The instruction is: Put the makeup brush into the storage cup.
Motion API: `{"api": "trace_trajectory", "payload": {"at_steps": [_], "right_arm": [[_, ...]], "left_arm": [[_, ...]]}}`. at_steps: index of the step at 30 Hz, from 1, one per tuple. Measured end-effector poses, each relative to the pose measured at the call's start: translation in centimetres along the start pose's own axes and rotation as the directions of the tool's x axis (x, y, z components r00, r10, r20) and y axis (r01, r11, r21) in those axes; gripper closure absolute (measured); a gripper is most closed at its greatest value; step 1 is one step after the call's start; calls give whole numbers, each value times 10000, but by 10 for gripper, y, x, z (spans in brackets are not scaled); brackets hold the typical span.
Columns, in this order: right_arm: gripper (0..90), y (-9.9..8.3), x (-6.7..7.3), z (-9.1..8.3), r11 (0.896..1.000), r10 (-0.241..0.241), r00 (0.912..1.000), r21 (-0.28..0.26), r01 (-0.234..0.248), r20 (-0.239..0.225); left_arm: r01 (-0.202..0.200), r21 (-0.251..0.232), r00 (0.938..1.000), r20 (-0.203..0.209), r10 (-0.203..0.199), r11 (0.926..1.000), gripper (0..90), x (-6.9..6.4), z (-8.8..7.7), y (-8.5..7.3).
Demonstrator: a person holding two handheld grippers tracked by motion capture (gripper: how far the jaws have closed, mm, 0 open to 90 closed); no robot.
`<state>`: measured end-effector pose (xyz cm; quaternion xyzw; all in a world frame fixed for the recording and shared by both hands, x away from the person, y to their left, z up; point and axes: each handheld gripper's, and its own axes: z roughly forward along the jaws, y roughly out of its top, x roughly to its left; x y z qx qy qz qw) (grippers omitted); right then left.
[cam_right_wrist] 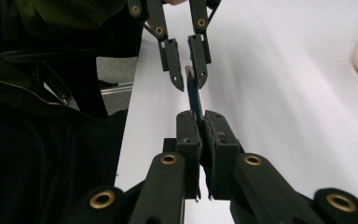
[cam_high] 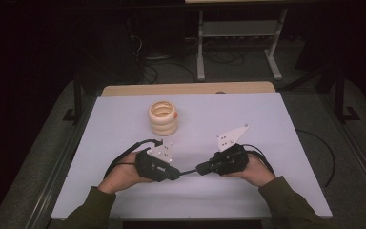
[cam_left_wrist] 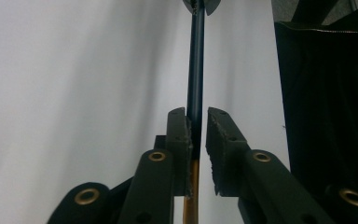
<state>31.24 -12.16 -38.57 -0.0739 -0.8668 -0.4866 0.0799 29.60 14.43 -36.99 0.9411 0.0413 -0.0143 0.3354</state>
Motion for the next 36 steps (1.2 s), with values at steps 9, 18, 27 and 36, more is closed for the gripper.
{"api": "trace_trajectory", "payload": {"at_steps": [9, 18, 27, 36], "right_arm": [[848, -1, 0, -8, 9993, 44, 10000, -372, -45, -14], [848, 0, 2, -17, 9975, 7, 10000, -706, -13, -82], [848, -1, 2, -22, 9965, -61, 9999, -838, 52, -105], [848, -1, 2, -23, 9960, -52, 9999, -895, 39, -143]], "left_arm": [[160, -221, 9998, 71, -158, 9996, 712, 4, -4, -6], [160, -212, 9998, 146, -157, 9996, 706, 6, -6, -9], [292, -243, 9994, 200, -287, 9993, 726, 7, -7, -12], [257, -192, 9988, 429, -248, 9995, 809, 8, -9, -13]]}}
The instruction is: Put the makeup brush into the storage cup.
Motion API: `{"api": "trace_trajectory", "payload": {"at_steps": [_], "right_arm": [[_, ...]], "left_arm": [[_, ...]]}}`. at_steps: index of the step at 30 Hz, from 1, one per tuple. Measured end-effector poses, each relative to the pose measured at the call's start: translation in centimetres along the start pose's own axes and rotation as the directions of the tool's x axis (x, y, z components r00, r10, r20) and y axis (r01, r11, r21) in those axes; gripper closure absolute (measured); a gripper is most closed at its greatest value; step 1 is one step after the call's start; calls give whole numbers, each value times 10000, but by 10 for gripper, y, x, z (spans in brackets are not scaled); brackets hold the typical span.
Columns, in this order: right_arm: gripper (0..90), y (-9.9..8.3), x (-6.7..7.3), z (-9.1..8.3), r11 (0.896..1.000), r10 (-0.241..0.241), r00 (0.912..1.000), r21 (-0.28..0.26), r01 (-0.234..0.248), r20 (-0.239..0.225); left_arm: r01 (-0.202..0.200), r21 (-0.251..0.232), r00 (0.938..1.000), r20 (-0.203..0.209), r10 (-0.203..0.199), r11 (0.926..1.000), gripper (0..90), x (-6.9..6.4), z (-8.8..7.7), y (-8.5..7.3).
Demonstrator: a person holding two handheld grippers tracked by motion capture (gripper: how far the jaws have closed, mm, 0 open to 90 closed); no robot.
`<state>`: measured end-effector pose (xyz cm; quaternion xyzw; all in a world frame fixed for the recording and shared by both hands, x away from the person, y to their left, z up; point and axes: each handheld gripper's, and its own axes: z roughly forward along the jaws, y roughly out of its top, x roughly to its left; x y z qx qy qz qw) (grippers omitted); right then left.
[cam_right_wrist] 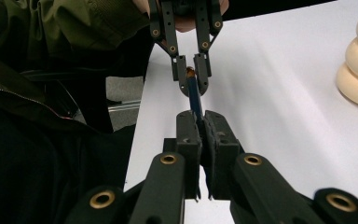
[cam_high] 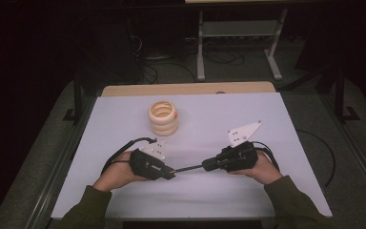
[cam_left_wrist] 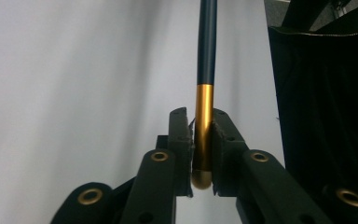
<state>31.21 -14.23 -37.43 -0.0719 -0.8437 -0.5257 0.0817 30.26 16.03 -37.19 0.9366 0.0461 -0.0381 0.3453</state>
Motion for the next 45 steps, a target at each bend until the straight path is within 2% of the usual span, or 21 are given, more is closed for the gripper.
{"api": "trace_trajectory", "payload": {"at_steps": [9, 17, 24, 28, 34, 38, 39, 40, 45], "right_arm": [[847, -1, -1, 0, 10000, -58, 10000, -69, 58, -80], [836, -2, -2, 1, 9999, -149, 9998, 55, 150, -134], [734, -1, 0, 1, 9998, -172, 9998, 129, 173, -79], [701, -1, 0, 3, 9994, -255, 9997, 215, 255, 8], [667, -1, 0, 6, 9974, -389, 9991, 620, 377, 175], [664, -1, -1, 8, 9969, -443, 9988, 664, 427, 227], [664, -1, -1, 8, 9967, -453, 9987, 692, 435, 241], [664, 0, -2, 9, 9964, -477, 9986, 708, 460, 227], [684, 0, -3, 16, 9946, -442, 9988, 944, 420, 212]], "left_arm": [[-37, -39, 9999, 121, 37, 10000, 827, -1, 0, 0], [-87, 123, 9997, 210, 84, 9999, 830, -1, 0, 1], [-125, 304, 9998, 152, 121, 9995, 831, -3, -3, 6], [-224, 586, 9997, 98, 218, 9980, 832, 0, -4, 9], [-397, 1070, 9992, 77, 391, 9935, 833, 2, -7, 17], [-447, 1274, 9990, 105, 437, 9908, 833, 4, -7, 21], [-557, 1382, 9984, 95, 549, 9888, 833, 4, -7, 22], [-432, 1366, 9991, 96, 423, 9897, 833, 4, -6, 22], [-542, 1548, 9985, 95, 534, 9865, 833, 3, -5, 25]]}}
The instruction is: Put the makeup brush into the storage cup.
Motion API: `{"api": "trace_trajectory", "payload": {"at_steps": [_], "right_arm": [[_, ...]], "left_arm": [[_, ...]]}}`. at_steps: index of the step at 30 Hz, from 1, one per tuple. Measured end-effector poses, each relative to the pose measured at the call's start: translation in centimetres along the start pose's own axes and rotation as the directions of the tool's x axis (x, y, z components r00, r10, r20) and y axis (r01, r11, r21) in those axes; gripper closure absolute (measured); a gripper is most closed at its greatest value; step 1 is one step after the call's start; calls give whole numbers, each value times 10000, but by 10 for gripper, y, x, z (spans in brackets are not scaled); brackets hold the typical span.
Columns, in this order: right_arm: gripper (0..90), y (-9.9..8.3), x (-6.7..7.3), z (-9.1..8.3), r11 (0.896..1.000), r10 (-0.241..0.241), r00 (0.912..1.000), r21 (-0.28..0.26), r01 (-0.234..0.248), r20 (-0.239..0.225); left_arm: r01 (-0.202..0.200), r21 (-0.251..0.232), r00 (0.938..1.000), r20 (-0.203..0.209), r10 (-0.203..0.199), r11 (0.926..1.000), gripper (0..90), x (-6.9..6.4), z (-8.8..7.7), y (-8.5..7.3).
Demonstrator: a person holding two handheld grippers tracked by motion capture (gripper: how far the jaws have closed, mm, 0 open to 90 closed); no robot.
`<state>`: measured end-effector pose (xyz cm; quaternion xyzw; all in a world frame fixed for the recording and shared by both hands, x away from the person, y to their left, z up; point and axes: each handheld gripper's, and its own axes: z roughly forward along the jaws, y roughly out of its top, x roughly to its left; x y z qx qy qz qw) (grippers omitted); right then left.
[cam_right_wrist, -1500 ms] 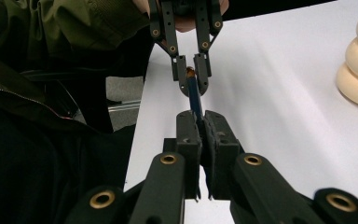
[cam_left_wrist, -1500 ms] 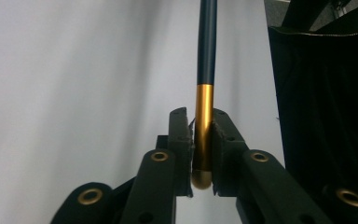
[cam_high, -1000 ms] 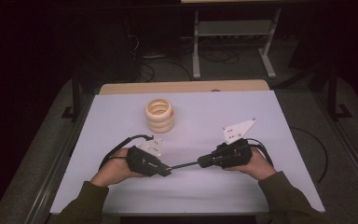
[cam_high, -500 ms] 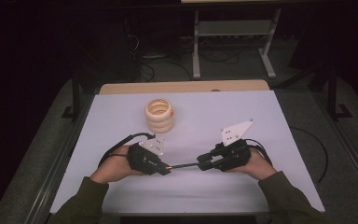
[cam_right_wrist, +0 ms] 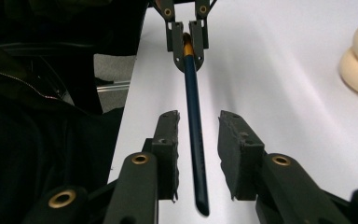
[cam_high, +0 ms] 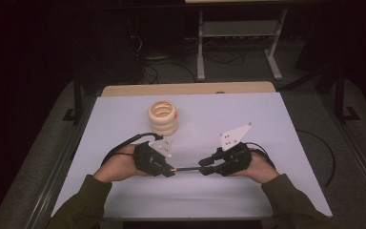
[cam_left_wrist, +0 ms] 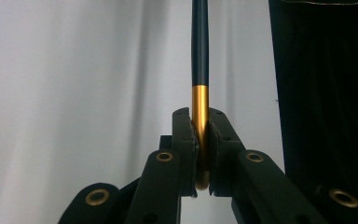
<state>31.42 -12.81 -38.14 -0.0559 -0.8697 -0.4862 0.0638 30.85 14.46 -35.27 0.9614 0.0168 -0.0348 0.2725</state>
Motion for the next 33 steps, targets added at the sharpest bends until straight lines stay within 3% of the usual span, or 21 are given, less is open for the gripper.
{"api": "trace_trajectory", "payload": {"at_steps": [7, 12, 27, 30, 33], "right_arm": [[778, -1, -1, 7, 9992, -120, 9999, 370, 123, -74], [827, -1, -1, 7, 9993, -127, 9999, 356, 130, -82], [843, -2, -2, 4, 9997, 30, 9999, 254, -26, -168], [843, -2, -2, 4, 9999, 39, 9999, 166, -36, -162], [843, -2, -2, 3, 9999, 26, 9999, 117, -24, -157]], "left_arm": [[16, 26, 10000, 4, -16, 10000, 833, 1, 0, 0], [-31, 14, 10000, -4, 31, 10000, 833, 0, 0, 1], [-216, -247, 9997, -134, 213, 9995, 825, 2, -2, 1], [-47, -531, 9999, -104, 42, 9986, 789, 1, -4, -1], [-150, -601, 9998, -149, 141, 9981, 743, 1, -5, -1]]}}
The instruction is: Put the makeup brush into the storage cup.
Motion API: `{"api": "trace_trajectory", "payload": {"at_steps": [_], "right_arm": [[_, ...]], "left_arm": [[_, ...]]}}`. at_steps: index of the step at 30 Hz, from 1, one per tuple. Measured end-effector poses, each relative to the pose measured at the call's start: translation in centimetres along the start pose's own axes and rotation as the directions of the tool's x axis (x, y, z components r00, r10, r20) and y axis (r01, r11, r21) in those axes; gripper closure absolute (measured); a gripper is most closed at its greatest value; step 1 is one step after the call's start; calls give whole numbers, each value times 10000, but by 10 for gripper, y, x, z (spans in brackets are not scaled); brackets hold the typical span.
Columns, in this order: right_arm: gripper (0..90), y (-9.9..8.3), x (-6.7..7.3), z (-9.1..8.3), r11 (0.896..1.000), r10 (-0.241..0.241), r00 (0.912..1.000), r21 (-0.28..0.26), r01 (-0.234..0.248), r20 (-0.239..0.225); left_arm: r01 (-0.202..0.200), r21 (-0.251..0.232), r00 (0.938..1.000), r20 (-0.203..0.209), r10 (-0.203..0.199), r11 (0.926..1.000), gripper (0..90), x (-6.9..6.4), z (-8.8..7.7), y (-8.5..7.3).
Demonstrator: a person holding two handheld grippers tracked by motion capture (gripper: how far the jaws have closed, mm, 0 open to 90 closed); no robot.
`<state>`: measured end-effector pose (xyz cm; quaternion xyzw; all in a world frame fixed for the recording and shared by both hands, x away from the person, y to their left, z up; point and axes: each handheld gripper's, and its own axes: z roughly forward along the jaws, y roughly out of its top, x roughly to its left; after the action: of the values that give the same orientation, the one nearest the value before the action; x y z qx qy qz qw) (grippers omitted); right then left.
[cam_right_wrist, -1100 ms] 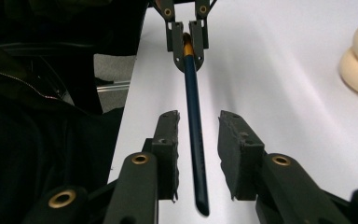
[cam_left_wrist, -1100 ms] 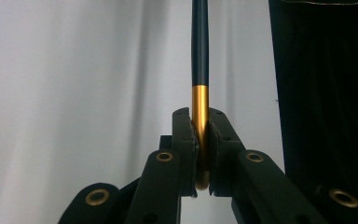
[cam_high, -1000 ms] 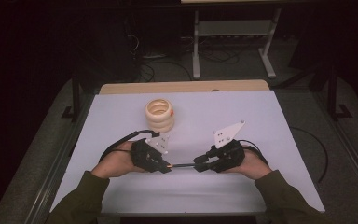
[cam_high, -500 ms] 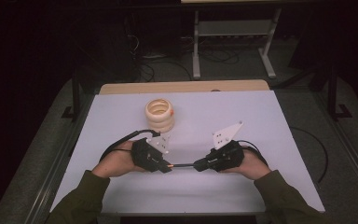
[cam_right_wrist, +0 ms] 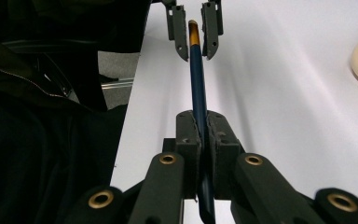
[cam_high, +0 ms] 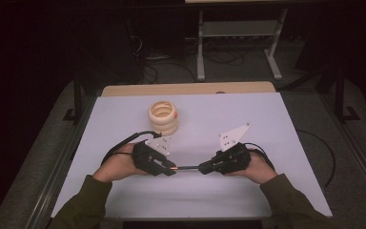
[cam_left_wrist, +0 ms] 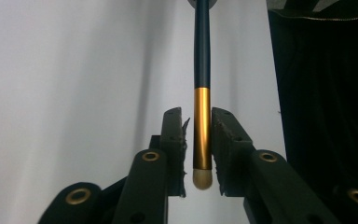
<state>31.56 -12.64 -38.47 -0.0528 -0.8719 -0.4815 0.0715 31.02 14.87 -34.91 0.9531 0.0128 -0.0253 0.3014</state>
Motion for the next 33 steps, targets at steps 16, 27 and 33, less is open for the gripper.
{"api": "trace_trajectory", "payload": {"at_steps": [16, 27, 33], "right_arm": [[843, -7, 5, -13, 9953, 344, 9990, -913, -317, 278], [843, -15, 6, -20, 9914, 403, 9989, -1256, -372, 227], [843, -14, 7, -19, 9913, 419, 9990, -1256, -393, 180]], "left_arm": [[421, -1657, 9982, -362, -487, 9853, 598, -1, -10, -10], [394, -2071, 9986, -265, -458, 9775, 628, -1, -11, -12], [421, -2194, 9988, -163, -468, 9747, 658, -1, -12, -11]]}}
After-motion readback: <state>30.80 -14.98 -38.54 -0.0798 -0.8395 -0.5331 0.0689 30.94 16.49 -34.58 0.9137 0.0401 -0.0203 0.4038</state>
